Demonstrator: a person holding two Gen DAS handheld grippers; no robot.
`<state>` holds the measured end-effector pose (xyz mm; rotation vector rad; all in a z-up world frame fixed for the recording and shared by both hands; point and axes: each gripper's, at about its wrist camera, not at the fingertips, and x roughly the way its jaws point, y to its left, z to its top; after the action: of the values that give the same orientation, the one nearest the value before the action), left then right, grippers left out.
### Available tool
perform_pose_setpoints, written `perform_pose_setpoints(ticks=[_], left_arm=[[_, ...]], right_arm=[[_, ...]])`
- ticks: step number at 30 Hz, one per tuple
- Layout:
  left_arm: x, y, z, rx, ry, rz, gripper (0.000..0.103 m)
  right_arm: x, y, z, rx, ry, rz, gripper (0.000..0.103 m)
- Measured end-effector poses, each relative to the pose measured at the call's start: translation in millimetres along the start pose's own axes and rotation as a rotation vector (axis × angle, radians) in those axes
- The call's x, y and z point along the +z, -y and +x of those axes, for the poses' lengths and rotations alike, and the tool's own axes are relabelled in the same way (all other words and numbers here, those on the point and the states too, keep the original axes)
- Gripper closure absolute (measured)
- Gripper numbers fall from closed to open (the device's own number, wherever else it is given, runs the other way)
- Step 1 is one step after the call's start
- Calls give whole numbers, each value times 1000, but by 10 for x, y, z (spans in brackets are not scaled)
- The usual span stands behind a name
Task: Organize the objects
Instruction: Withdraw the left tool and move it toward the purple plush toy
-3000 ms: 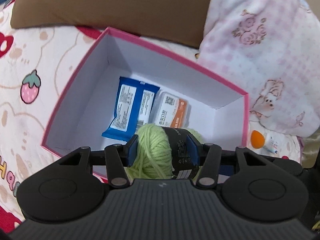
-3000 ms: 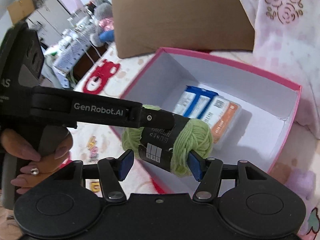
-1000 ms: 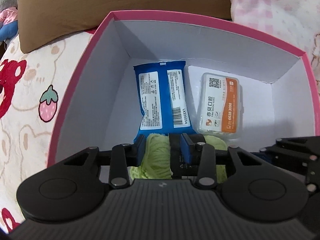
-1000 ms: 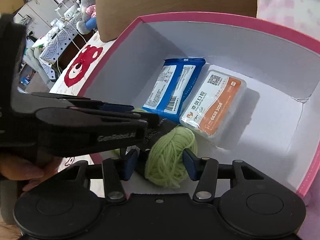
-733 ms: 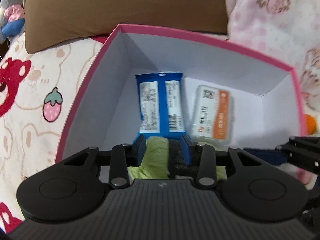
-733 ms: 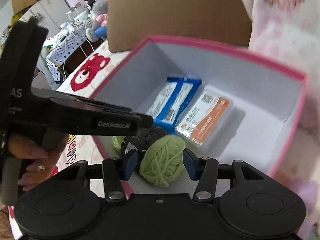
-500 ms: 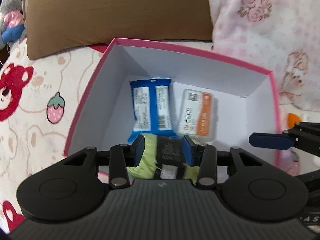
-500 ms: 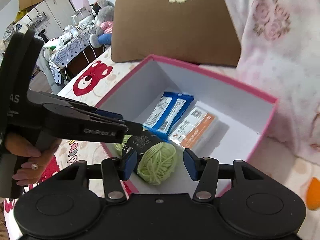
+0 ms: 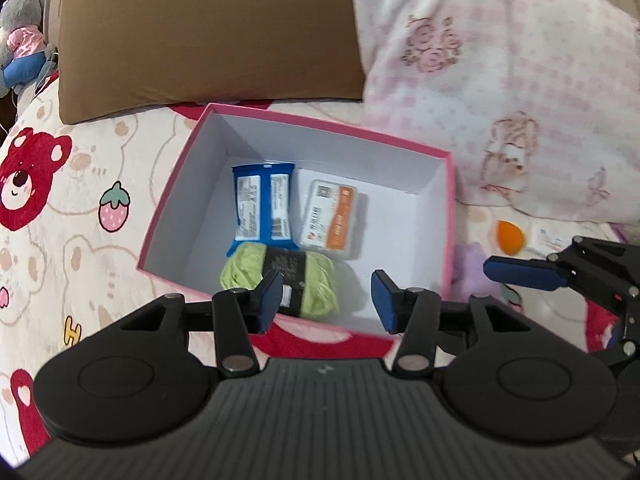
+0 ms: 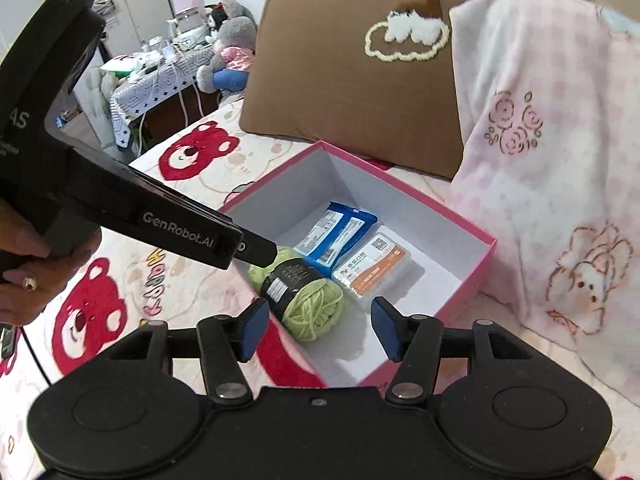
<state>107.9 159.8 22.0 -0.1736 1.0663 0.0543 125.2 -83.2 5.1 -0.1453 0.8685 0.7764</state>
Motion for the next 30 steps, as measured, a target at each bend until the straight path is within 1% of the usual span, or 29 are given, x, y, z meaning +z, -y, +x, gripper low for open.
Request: perform_pose_setpoints(ticks=[7,13,21,27,30], left_arm=[[-146,194,-451,-50,11,33,51],[-268,374,-698,-104,24,64,50],[-385,658,-831,-165,-4,110,49],[-474,839,-865,-187,-11,141,48],[-524,924,-840,-195,-19,162,48]], right_arm=[[-26,-56,-423,-38,-8,-28,38],[-149,-43,-759,-45,-4,-24,35],[-363,-74,-1030,-68,-14,-54,33],[-553,7,-1167,-93,-3,-52,31],[-655,62,-1204,-97,9,-38,21]])
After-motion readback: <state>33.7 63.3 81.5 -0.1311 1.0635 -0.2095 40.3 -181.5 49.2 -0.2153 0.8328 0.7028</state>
